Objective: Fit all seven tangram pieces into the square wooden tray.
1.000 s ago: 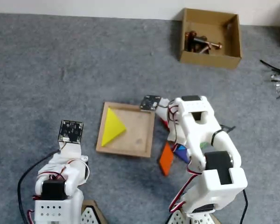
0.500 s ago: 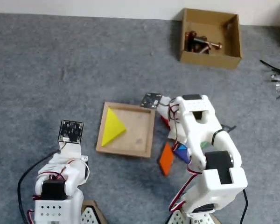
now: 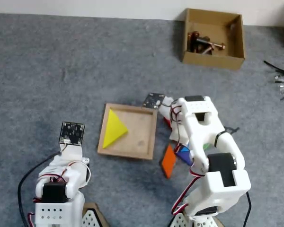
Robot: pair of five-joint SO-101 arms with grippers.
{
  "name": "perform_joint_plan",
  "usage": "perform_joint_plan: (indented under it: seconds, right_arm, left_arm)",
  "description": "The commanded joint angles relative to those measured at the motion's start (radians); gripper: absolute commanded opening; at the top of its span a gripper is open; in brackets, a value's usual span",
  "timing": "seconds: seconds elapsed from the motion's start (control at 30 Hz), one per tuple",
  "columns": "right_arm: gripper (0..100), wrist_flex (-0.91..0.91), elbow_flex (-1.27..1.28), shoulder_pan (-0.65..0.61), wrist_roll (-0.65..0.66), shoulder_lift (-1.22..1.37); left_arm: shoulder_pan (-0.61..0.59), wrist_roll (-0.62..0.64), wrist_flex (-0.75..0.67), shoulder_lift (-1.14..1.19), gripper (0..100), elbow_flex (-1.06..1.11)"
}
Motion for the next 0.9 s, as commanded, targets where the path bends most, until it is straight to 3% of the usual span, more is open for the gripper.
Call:
perform_joint_plan:
  seconds: [0.0,0.17,0.5,0.67,0.87]
  right_arm:
    - [22.4,-0.008,-0.035,-0.028,-0.014,-0.002]
    - [18.8,-0.007,-0.035,-0.056,-0.014,-0.002]
    - [15.6,0.166,-0.14,-0.09,-0.018,-0.004]
    - [10.9,0.24,-0.255,-0.09,-0.112,-0.002]
    - [10.9,0.286,-0.317,-0.091,-0.123,-0.002]
  left_arm:
    - [0.012,0.002,0.003,-0.01,1,0.018]
    - [0.012,0.002,0.003,-0.01,1,0.018]
    - [0.012,0.002,0.003,-0.01,1,0.018]
    - [0.012,0.002,0.003,-0.01,1,0.018]
    - [0.012,0.002,0.003,-0.01,1,0.018]
